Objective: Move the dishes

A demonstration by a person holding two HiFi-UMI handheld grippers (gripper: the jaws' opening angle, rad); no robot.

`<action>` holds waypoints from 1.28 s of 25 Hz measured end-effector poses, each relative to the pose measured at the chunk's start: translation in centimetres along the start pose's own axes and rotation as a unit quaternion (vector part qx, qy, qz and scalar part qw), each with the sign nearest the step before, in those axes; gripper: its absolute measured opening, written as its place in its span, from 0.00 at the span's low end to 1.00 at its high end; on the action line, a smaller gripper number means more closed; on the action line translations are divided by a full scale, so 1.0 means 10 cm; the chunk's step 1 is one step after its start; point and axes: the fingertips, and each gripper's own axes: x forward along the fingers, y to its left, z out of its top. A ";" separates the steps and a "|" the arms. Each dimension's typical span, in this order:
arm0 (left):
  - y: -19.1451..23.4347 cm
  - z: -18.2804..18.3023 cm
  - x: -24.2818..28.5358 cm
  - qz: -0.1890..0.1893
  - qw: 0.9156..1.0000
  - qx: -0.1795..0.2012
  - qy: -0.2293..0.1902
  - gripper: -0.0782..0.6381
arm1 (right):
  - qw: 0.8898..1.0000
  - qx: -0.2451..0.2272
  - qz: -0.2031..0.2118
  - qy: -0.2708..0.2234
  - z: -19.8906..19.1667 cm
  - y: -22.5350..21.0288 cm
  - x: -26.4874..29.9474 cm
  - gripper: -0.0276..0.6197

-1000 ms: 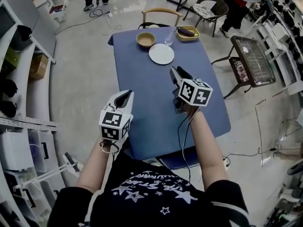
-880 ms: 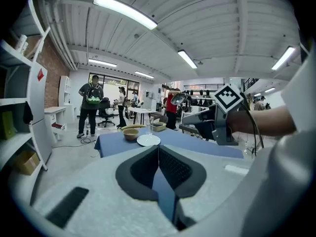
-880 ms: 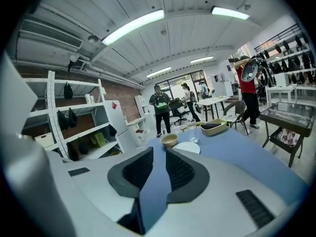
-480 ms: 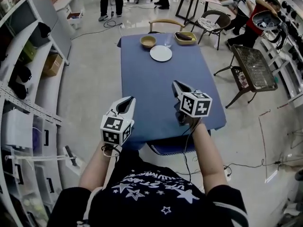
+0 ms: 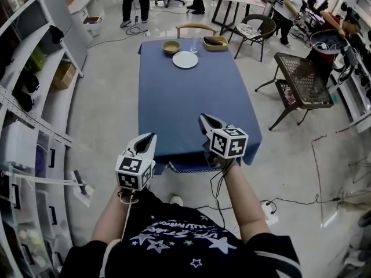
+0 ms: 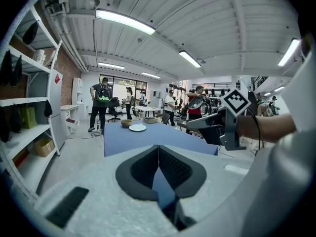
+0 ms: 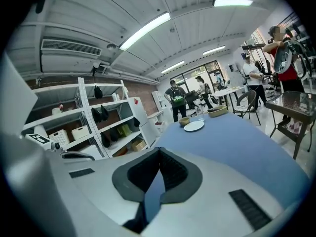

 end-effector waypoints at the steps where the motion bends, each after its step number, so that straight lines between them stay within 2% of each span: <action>1: -0.05 -0.01 -0.03 0.000 1.000 0.000 -0.001 0.13 | 1.000 -0.006 0.003 0.001 -0.03 0.03 -0.06 0.05; 7: -0.23 -0.16 -0.16 -0.001 1.000 -0.007 0.009 0.13 | 0.999 -0.045 0.017 0.003 -0.15 0.17 -0.29 0.05; 13: -0.24 -0.25 -0.30 0.000 1.000 -0.015 0.013 0.13 | 0.999 -0.047 0.013 0.008 -0.27 0.26 -0.29 0.05; 20: -0.16 -0.43 -0.69 0.018 0.999 -0.037 0.004 0.13 | 0.996 -0.091 0.011 0.023 -0.52 0.62 -0.38 0.05; 27: -0.11 -0.66 -1.17 0.023 0.998 -0.065 0.004 0.13 | 0.993 -0.113 0.005 0.017 -0.64 1.05 -0.62 0.05; 32: -0.29 -0.80 -1.45 0.015 0.999 -0.052 0.001 0.13 | 0.993 -0.114 0.001 0.013 -0.78 1.26 -0.89 0.05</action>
